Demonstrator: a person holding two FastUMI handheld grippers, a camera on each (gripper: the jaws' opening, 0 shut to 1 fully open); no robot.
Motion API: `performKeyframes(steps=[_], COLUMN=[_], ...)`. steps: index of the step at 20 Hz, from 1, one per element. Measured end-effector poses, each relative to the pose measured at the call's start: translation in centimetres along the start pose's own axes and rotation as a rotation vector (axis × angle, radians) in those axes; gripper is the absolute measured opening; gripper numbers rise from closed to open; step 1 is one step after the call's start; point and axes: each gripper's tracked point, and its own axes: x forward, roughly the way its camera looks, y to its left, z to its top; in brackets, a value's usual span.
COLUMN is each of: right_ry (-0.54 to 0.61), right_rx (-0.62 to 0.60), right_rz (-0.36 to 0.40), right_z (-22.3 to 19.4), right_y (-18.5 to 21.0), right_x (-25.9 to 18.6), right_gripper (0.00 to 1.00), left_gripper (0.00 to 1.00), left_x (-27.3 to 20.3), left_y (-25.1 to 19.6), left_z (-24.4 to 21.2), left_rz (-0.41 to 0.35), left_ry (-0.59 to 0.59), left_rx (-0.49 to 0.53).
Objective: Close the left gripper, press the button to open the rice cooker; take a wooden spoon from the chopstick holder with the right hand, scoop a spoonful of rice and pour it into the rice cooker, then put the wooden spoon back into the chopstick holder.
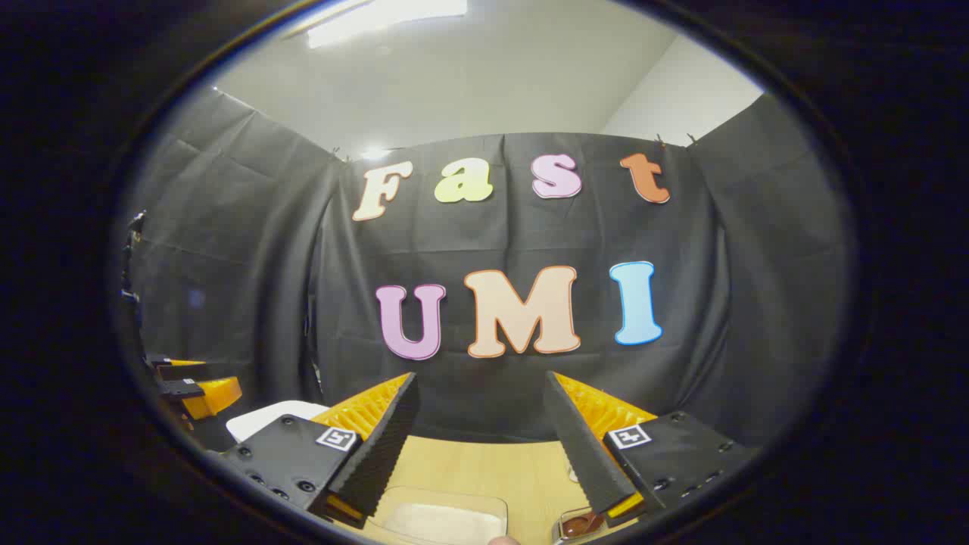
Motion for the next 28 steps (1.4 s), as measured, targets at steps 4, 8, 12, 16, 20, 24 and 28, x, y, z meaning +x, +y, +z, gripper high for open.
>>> performKeyframes(steps=[4, 8, 12, 16, 20, 24, 28], right_ry=[0.004, 0.03, 0.03, 0.037, 0.053, 0.055, 0.05], right_rx=[0.001, -0.021, -0.033, -0.036, -0.03, -0.038, -0.049], right_rz=[-0.008, -0.034, -0.052, -0.057, -0.066, -0.087, -0.113], right_z=[0.1, -1.0, -1.3, -1.7, -2.3, -2.4, -2.5], right_y=[-0.7, -1.7, -2.1, -2.0, -2.1, -2.5, -3.1], right_x=[0.0, -0.1, -0.5, -0.6, -0.4, -0.4, -0.3], right_gripper=[1.0, 1.0, 1.0, 1.0, 1.0, 1.0, 1.0], left_gripper=[0.95, 0.95, 0.95, 0.94, 0.92, 0.72, 0.46], left_x=[0.1, 0.5, 0.6, 0.9, 1.7, 2.6, 3.5], left_y=[-0.2, -0.1, -0.2, 0.0, 0.3, 0.6, 0.9], left_z=[0.6, 0.3, 0.2, 0.0, -0.4, -0.8, -1.4], left_rz=[-0.004, -0.007, -0.013, -0.017, -0.028, -0.032, -0.047], left_ry=[-0.02, -0.014, -0.015, -0.012, -0.003, 0.008, 0.024], left_rx=[0.013, 0.014, 0.015, 0.022, 0.031, 0.03, 0.012])
